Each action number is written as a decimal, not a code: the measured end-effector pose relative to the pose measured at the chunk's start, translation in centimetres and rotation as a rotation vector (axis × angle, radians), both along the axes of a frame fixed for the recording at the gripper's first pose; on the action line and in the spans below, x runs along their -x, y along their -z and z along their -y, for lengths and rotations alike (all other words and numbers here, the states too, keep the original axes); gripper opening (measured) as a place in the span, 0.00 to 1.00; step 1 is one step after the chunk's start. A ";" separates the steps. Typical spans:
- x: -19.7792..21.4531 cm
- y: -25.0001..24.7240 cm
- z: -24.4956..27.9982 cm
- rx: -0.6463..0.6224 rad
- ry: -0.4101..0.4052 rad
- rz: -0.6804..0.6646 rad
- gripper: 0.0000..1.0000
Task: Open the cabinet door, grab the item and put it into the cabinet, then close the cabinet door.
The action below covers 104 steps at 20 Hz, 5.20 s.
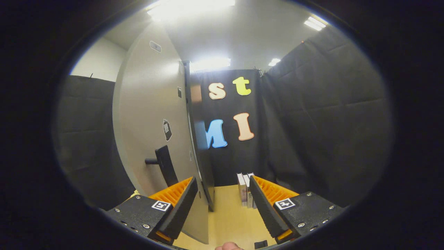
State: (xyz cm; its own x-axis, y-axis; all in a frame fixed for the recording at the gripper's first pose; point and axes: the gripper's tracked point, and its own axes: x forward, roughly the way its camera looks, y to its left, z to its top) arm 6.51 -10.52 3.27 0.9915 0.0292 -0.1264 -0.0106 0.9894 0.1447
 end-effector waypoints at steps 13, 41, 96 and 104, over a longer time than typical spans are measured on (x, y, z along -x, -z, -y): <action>1.0 -1.0 -2.9 -0.003 -0.097 0.025 0.93; -4.4 0.6 -24.6 -0.125 -0.385 0.001 0.93; -18.5 5.2 -33.5 0.006 -0.124 0.000 0.94; -9.1 3.3 -30.7 0.192 -0.040 0.105 0.94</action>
State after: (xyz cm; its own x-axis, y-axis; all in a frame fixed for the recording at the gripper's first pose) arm 15.58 20.16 -0.01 0.9981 0.0538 -0.0295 -0.0552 0.9972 -0.0504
